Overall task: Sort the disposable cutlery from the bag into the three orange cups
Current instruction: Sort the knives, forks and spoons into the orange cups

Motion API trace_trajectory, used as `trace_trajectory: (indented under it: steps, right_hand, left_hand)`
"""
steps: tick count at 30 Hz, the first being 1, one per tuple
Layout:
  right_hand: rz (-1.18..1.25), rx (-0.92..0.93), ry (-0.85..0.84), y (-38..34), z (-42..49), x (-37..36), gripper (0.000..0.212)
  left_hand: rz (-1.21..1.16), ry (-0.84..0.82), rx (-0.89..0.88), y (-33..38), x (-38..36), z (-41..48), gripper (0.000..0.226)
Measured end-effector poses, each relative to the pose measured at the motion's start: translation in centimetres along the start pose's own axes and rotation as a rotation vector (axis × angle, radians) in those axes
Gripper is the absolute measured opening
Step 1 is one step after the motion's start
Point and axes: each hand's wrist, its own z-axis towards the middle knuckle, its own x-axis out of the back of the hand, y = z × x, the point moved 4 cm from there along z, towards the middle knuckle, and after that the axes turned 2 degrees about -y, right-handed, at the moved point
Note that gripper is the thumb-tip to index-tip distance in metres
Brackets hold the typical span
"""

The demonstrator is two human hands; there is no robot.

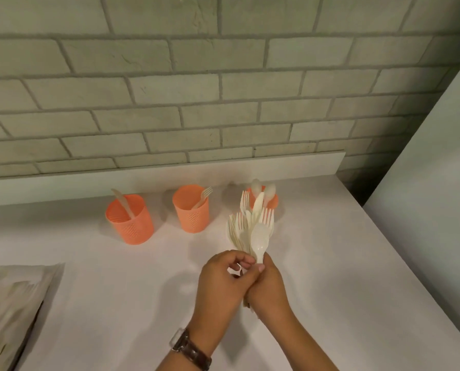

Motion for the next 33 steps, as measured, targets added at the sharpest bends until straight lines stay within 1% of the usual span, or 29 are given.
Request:
trace_trajectory:
  steps: [2, 4, 6, 7, 10, 12, 14, 18, 21, 24, 27, 30, 33]
  right_hand:
    - [-0.081, 0.059, -0.056, -0.4, 0.0, -0.4, 0.037]
    - [-0.062, 0.096, -0.134, -0.9, 0.0, -0.5, 0.046]
    - [-0.009, 0.106, -0.207, -1.5, 0.1, -0.3, 0.047]
    - [0.016, 0.108, -0.237, -1.7, 0.1, -0.1, 0.046]
    - [0.183, 0.072, -0.308, -1.7, 0.0, 1.0, 0.044]
    - [0.322, 0.030, -0.287, -1.6, 0.1, 2.0, 0.037]
    - [0.371, -0.002, -0.219, -1.6, 0.3, 3.5, 0.033]
    - [0.310, 0.001, -0.097, -1.1, 0.7, 6.4, 0.032]
    - [0.331, -0.023, -0.008, -0.2, 1.1, 8.1, 0.020]
    - [0.344, -0.038, 0.050, 0.6, 1.4, 9.1, 0.015]
    - [0.317, -0.036, 0.083, 0.9, 1.6, 9.8, 0.015]
    - [0.299, -0.030, 0.100, 0.8, 1.7, 10.1, 0.018]
    - [0.279, -0.022, 0.104, 0.8, 1.8, 10.0, 0.023]
  left_hand:
    - [-0.036, -0.014, 0.035, 0.0, 0.8, 0.2, 0.019]
    - [-0.093, -0.028, 0.075, 0.1, 1.4, 0.6, 0.017]
    - [-0.248, -0.060, 0.156, 0.1, 2.0, 1.2, 0.007]
    - [-0.321, -0.103, 0.192, 0.2, 2.1, 1.4, 0.004]
    - [-0.431, -0.238, 0.203, 1.0, 2.3, 1.9, 0.004]
    - [-0.503, -0.253, 0.210, 1.8, 2.4, 2.4, 0.003]
    - [-0.597, -0.225, 0.224, 2.6, 2.4, 3.6, 0.006]
    - [-0.637, -0.074, 0.150, 4.0, 2.2, 8.4, 0.009]
    - [-0.655, 0.044, 0.111, 4.2, 1.1, 12.3, 0.010]
    - [-0.590, 0.142, 0.076, 3.4, -0.7, 15.8, 0.011]
    - [-0.423, 0.187, 0.089, 1.8, -3.1, 17.8, 0.008]
    - [-0.241, 0.173, 0.123, 0.1, -5.2, 18.0, 0.014]
    - [-0.080, 0.118, 0.160, -1.6, -6.0, 17.7, 0.030]
